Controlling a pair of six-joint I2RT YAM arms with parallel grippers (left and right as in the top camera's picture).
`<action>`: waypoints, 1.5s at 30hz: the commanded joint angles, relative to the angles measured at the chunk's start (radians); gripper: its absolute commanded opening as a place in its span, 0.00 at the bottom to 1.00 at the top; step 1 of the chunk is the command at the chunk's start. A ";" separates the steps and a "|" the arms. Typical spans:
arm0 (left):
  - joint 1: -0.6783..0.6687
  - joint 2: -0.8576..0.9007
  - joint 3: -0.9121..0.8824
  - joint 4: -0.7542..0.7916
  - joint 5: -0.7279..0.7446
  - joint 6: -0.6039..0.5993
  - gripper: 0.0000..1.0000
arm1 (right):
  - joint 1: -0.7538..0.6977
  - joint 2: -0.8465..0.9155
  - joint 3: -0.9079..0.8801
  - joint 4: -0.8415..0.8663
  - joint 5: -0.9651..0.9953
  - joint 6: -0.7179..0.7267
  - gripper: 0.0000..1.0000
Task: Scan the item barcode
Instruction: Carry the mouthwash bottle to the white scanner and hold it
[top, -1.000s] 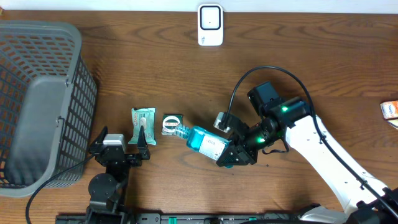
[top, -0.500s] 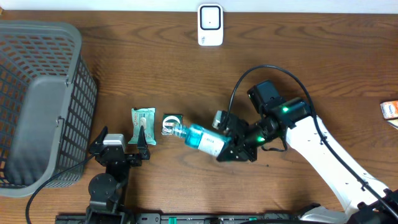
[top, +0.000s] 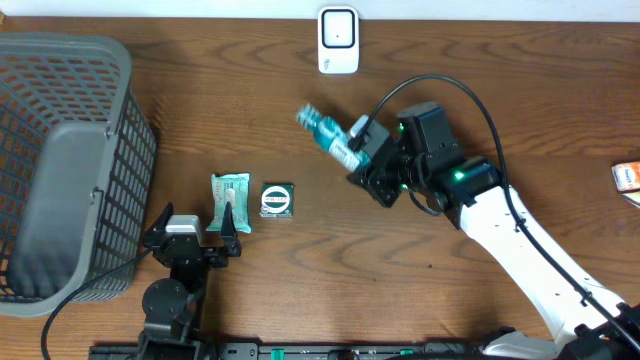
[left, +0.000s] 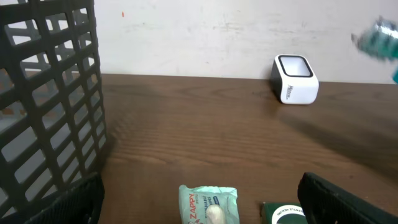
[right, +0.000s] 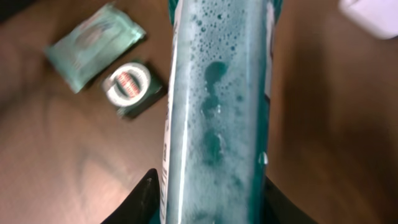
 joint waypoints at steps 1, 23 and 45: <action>0.004 -0.002 -0.022 -0.034 -0.009 0.003 0.98 | 0.001 -0.001 0.022 0.112 0.087 0.070 0.11; 0.004 -0.002 -0.022 -0.034 -0.009 0.003 0.98 | 0.003 0.503 0.389 0.472 0.689 -0.060 0.20; 0.004 -0.002 -0.022 -0.034 -0.009 0.003 0.98 | 0.042 0.939 0.825 0.629 1.180 -0.441 0.22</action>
